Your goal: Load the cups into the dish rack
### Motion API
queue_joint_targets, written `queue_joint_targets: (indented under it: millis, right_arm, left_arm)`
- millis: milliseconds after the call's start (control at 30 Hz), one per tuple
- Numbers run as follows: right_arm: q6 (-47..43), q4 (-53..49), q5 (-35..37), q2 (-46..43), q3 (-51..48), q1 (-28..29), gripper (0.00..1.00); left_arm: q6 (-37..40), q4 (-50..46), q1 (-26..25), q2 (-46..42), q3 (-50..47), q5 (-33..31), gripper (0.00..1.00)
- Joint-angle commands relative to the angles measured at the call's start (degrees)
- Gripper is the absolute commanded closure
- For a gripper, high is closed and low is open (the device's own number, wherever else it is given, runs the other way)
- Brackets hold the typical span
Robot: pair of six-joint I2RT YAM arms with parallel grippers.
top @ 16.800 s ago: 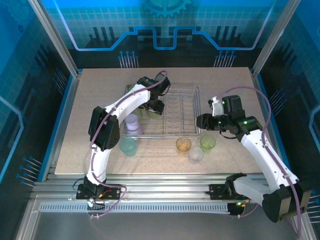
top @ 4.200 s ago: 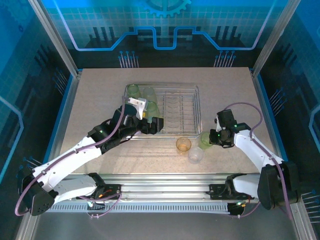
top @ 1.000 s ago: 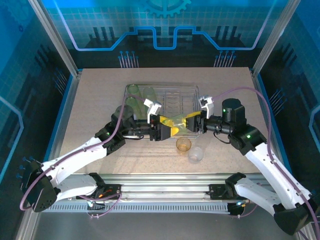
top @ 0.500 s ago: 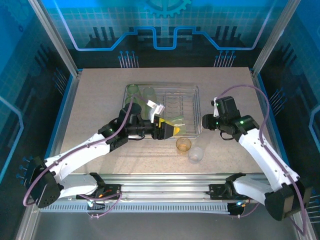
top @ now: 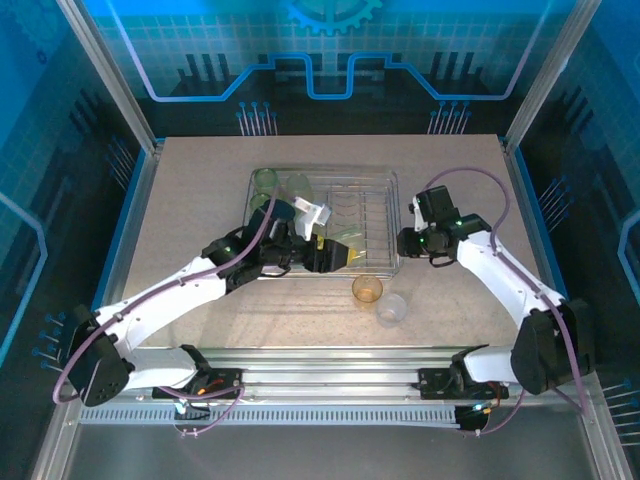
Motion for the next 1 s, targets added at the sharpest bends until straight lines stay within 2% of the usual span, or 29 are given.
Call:
queue_joint_targets:
  millis: [0,333,667,967]
  right_arm:
    - [-0.9,0.1,-1.4,1.6,2.1,0.2,0.62]
    - [-0.7,-0.1,0.7,3.5,2.3,5.1,0.72]
    - [2.3,2.0,1.5,-0.7,-0.7,8.7,0.84]
    - [4.2,4.5,0.6,-1.1,-2.9,12.6,0.87]
  left_arm:
    - [1.4,-4.8,-0.2,1.8,2.8,-4.9,0.50]
    - [1.5,-9.8,-0.2,4.8,5.5,-9.3,0.47]
    - [0.3,-11.9,0.1,5.6,6.3,-13.4,0.41]
    - [-2.5,-13.0,1.6,7.3,7.1,-13.6,0.39]
